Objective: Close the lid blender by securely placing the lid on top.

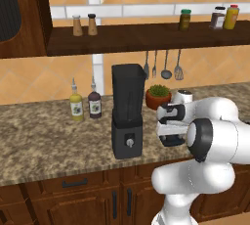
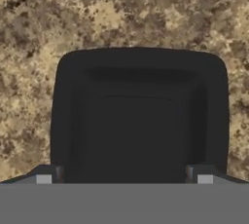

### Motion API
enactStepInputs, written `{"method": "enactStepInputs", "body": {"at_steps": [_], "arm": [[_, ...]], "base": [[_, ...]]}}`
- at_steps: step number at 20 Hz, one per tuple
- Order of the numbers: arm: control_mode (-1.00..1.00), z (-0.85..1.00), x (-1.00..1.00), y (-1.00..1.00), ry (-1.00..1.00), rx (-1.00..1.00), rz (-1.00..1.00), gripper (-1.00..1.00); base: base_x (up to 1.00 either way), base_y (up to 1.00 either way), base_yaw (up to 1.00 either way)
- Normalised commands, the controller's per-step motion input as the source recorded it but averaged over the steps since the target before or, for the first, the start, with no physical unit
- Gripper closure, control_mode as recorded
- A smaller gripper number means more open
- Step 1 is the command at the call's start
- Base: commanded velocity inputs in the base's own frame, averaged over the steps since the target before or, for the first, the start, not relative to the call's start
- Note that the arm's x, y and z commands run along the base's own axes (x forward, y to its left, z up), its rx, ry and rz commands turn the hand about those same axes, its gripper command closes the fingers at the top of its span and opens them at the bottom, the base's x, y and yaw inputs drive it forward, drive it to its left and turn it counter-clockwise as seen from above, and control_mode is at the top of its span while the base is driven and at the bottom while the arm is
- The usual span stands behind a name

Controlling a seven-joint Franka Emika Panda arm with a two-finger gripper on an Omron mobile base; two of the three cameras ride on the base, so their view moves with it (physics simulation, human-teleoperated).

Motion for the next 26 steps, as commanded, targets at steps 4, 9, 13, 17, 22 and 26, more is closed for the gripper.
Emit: {"method": "enactStepInputs", "body": {"at_steps": [4, 9, 13, 17, 22, 26], "arm": [[-1.00, -0.33, 0.23, 0.00, 0.00, 0.00, 0.00, -1.00], [-1.00, -0.34, 0.25, 0.00, 0.00, 0.00, 0.00, -1.00], [-1.00, -0.54, 0.06, 0.03, -0.02, -0.01, 0.00, 1.00], [-1.00, -0.36, 0.00, 0.04, -0.13, 0.00, 0.01, 1.00], [-1.00, -0.42, -0.02, 0.00, -0.20, 0.00, 0.06, 1.00], [-1.00, -0.30, -0.15, 0.00, -0.28, 0.00, 0.05, 1.00]], "base": [[0.00, 0.00, 0.00], [0.00, 0.00, 0.00], [0.00, 0.00, 0.00], [0.00, 0.00, 0.00], [0.00, 0.00, 0.00], [0.00, 0.00, 0.00]]}}
